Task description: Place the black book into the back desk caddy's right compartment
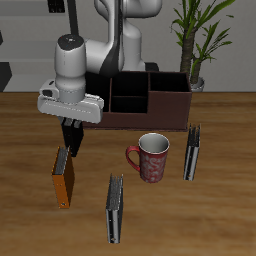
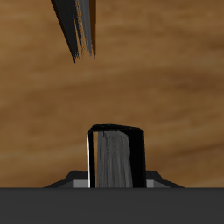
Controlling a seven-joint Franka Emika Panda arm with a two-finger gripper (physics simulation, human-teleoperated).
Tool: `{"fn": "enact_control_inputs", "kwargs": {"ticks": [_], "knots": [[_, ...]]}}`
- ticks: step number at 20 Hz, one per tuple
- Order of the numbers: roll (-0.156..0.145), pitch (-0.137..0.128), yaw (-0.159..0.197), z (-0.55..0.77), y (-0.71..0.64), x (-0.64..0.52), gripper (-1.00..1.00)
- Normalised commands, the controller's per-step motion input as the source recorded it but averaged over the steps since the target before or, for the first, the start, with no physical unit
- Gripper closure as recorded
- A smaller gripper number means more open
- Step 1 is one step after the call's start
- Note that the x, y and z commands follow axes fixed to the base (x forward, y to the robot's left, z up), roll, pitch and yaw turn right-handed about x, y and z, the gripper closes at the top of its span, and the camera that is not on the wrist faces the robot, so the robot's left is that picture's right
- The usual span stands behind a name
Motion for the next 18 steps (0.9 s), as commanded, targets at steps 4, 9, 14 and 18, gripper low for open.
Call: {"fn": "enact_control_inputs", "kwargs": {"ticks": [4, 9, 14, 18], "knots": [[0.016, -0.055, -0.013, 0.58, 0.33, -0.03, 1.00], [-0.019, -0.059, -0.016, 0.81, 0.30, -0.07, 1.00], [-0.012, -0.049, 0.005, 0.63, 0.24, -0.16, 1.00], [0.000, -0.040, -0.013, 0.63, 0.30, -0.32, 1.00]]}}
